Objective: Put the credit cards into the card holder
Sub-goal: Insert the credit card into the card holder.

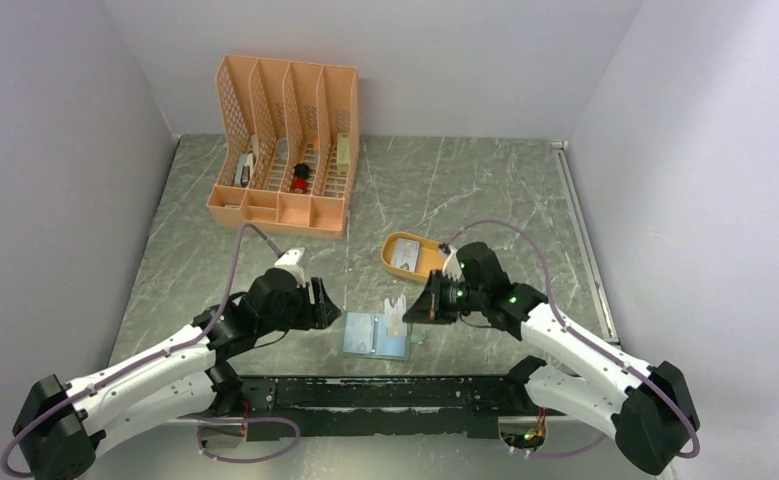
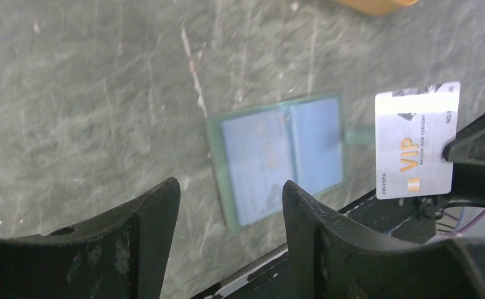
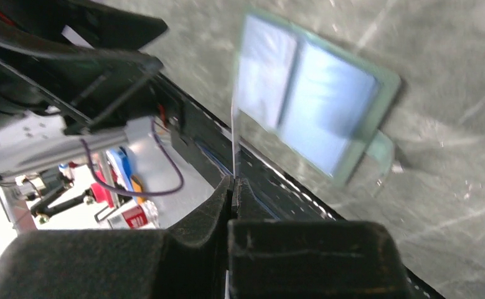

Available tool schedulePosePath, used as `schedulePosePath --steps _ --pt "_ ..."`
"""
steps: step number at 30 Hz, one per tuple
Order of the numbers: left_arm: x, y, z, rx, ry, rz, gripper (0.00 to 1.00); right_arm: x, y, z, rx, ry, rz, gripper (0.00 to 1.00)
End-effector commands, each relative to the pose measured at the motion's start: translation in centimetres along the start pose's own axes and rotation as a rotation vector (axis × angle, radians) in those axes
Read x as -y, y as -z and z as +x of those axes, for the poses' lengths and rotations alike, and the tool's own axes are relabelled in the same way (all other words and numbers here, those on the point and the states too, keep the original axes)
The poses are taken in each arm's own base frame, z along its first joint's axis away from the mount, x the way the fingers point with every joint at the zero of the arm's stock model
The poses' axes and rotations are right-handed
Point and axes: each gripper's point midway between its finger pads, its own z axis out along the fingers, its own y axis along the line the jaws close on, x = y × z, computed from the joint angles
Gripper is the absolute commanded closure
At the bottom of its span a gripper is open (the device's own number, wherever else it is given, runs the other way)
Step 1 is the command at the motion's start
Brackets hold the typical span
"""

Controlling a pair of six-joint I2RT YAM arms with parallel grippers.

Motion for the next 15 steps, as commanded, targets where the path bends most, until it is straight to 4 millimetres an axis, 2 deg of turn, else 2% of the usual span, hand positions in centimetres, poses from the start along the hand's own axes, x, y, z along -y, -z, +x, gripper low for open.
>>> schedulePosePath --steps 1,8,15 --pt "-0.7 -0.3 2.1 -0.064 0.035 0.006 0.35 0.6 -1.0 1.9 -0.024 0.008 -0.025 1.00" --pt "-1.3 -1.2 3.2 -0.099 0.032 -0.010 0.37 2.2 -3.4 3.1 -0.065 -0.022 -0.003 1.00" --pt "-2.0 -1.6 4.1 -0.116 0.039 -0.026 0.38 3.6 -4.8 3.6 -0.088 -0.025 0.023 1.00"
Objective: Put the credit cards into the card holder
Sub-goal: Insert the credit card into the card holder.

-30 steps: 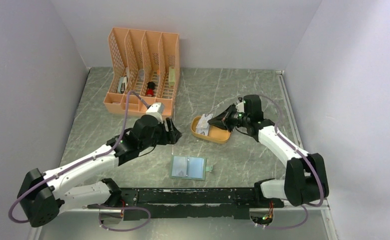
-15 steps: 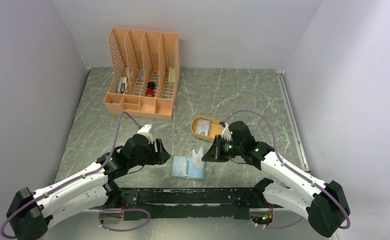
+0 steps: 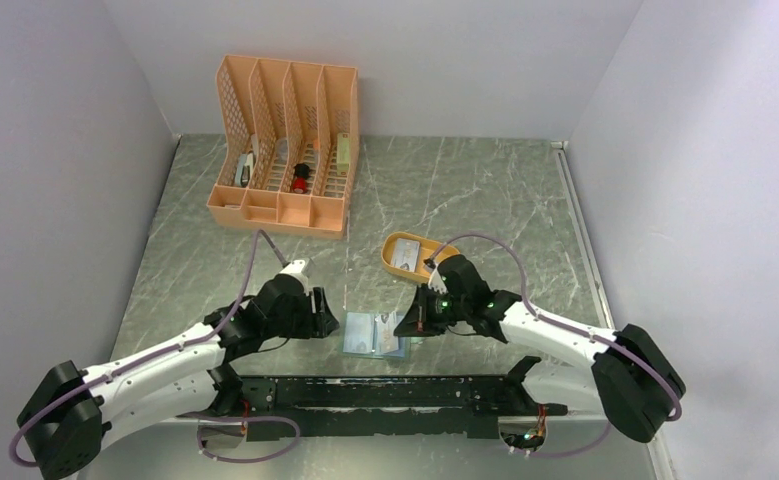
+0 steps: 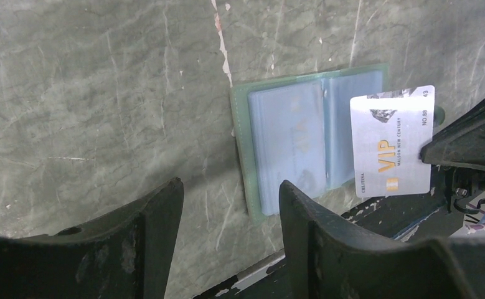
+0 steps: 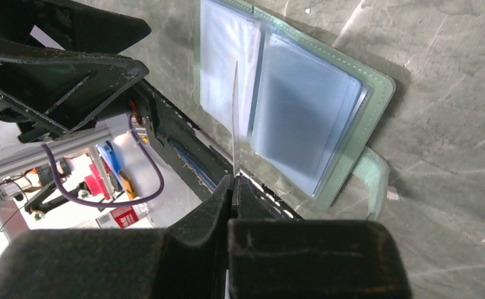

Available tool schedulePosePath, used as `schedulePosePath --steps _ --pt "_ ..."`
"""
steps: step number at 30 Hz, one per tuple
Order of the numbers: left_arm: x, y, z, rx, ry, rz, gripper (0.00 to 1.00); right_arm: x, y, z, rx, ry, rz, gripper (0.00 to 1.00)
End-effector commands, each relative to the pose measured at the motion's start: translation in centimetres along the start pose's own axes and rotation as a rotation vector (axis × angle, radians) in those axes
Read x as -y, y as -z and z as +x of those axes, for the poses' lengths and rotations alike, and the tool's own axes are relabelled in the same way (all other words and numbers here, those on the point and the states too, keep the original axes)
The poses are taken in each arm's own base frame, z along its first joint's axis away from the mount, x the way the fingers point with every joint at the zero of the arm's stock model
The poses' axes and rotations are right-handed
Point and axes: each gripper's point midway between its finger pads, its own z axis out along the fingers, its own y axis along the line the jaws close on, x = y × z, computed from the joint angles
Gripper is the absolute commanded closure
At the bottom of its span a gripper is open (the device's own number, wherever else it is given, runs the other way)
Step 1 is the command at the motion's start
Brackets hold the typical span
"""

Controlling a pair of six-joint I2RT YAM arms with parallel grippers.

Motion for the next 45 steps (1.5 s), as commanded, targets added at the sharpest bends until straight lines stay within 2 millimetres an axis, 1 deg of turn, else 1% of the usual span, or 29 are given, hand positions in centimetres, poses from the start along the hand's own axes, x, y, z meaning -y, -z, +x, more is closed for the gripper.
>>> schedulePosePath --steps 1,17,27,38,45 --pt "0.3 -0.3 0.2 0.001 0.019 0.031 0.38 -0.1 -0.8 -0.3 0.014 0.020 -0.026 1.00" --pt "-0.3 -0.9 1.4 -0.032 0.051 0.020 0.39 0.9 -2.2 0.0 0.001 -0.017 -0.034 1.00" --pt "-0.5 -1.0 1.9 -0.041 0.058 0.024 0.40 0.8 -2.7 -0.1 -0.006 -0.033 -0.044 1.00" --pt "-0.6 -1.0 2.3 -0.049 0.068 0.032 0.41 1.5 -3.1 0.2 -0.018 -0.074 -0.031 1.00" --pt "-0.6 -1.0 2.4 -0.050 0.068 0.033 0.42 1.9 -2.6 0.8 -0.030 -0.075 -0.010 1.00"
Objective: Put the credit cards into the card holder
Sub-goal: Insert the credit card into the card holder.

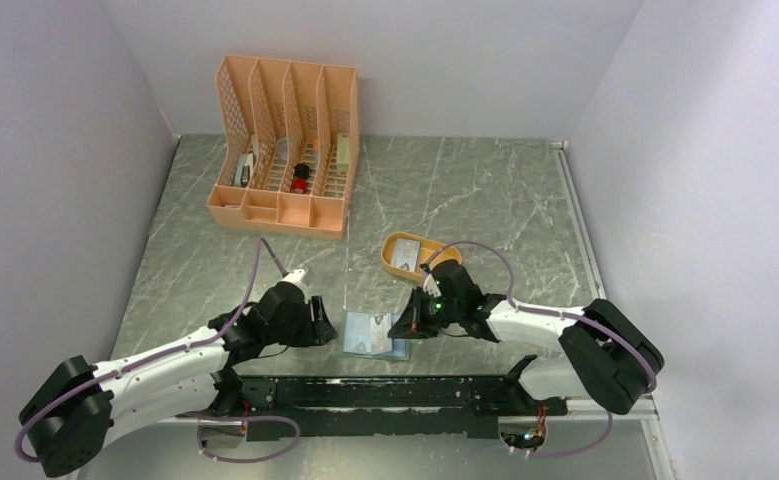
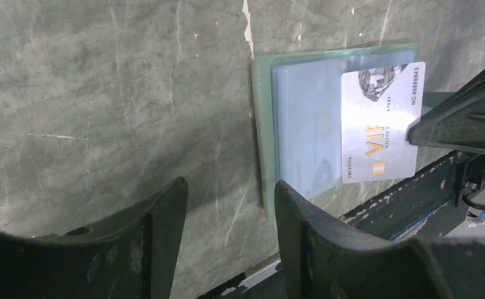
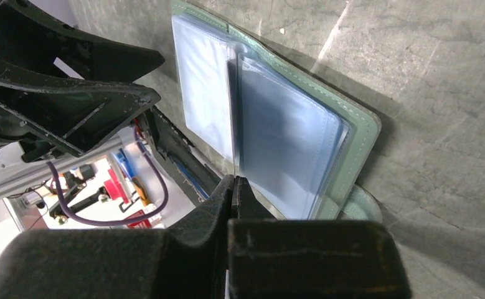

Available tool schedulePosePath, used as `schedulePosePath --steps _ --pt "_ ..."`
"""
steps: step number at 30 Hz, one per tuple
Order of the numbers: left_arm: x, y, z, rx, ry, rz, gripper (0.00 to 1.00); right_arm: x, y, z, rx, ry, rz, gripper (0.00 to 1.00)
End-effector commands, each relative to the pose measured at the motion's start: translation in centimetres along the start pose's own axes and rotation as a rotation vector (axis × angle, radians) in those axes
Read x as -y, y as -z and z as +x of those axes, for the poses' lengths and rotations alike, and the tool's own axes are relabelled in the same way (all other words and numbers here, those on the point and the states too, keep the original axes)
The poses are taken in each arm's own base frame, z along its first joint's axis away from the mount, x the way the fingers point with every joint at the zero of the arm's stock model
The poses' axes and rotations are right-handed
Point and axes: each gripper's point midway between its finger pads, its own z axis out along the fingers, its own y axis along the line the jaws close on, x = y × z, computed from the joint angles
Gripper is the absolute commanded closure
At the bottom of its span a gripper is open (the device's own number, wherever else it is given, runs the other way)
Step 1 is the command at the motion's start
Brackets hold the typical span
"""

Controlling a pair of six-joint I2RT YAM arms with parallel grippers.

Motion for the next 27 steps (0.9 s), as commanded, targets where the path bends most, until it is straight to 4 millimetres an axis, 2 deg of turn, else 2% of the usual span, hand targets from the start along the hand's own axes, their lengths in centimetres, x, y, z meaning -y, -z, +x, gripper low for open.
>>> schedulePosePath --steps 1,6,16,27 --pt "0.6 0.0 -0.2 0.007 0.011 0.032 0.42 0.5 0.6 0.9 -0.018 -0.003 0.017 1.00" --pt "0.6 0.1 -0.3 0.013 0.011 0.033 0.42 0.2 1.1 1.0 -0.008 0.004 0.009 1.00" --pt "0.7 0.1 -0.4 0.014 0.010 0.033 0.43 -1.0 0.7 1.0 -0.018 -0.026 -0.059 1.00" --pt "0.6 0.1 -0.2 0.011 0.014 0.038 0.43 -0.3 0.2 1.2 -0.031 -0.049 -0.040 1.00"
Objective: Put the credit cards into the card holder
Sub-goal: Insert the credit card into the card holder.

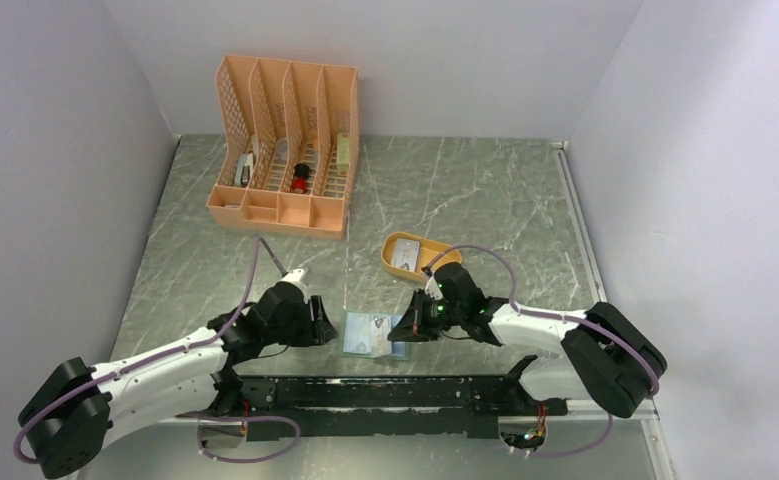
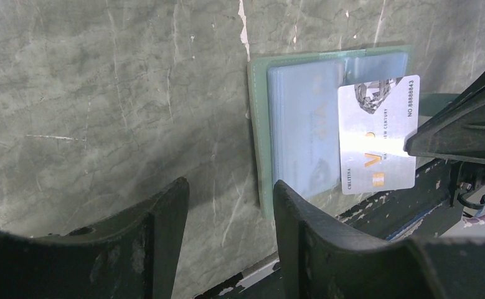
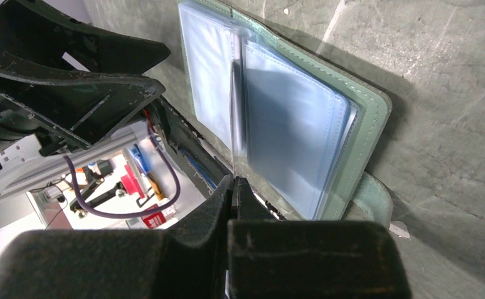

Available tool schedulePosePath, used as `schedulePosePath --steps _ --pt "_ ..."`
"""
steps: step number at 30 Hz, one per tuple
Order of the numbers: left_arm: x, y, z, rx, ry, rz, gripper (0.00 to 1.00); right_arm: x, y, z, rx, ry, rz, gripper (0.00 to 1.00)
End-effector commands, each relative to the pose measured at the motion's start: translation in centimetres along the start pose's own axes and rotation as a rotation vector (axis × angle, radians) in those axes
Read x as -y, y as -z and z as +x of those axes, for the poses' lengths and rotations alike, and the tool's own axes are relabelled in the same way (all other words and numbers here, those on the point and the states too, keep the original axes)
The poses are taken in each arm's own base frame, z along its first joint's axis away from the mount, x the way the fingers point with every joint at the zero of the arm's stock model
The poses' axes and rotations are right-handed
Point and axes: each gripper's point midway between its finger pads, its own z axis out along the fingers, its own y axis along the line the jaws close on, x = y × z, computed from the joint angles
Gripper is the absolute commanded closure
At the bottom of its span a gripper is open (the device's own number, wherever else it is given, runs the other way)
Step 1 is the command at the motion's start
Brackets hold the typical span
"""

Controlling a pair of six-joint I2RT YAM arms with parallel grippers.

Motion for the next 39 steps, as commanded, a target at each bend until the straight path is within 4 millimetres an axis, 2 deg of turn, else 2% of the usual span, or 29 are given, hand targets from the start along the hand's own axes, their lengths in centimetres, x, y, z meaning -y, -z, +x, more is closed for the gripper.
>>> schedulePosePath --steps 1,13,25,39 --pt "0.4 0.0 0.0 0.004 0.009 0.031 0.43 0.2 -0.2 0.4 -0.012 -0.007 -0.008 1.00" --pt "0.5 -0.2 0.2 -0.006 0.012 0.036 0.43 0.9 -0.8 0.4 0.000 -0.068 -0.011 1.00" --pt "0.4 -0.4 0.6 -0.018 0.014 0.042 0.44 -0.4 -0.6 -1.0 0.072 -0.046 -0.054 1.00" --pt "0.5 -0.6 0.9 -0.030 0.023 0.049 0.45 0.1 -1.6 -0.3 0.021 -0.014 -0.047 1.00"
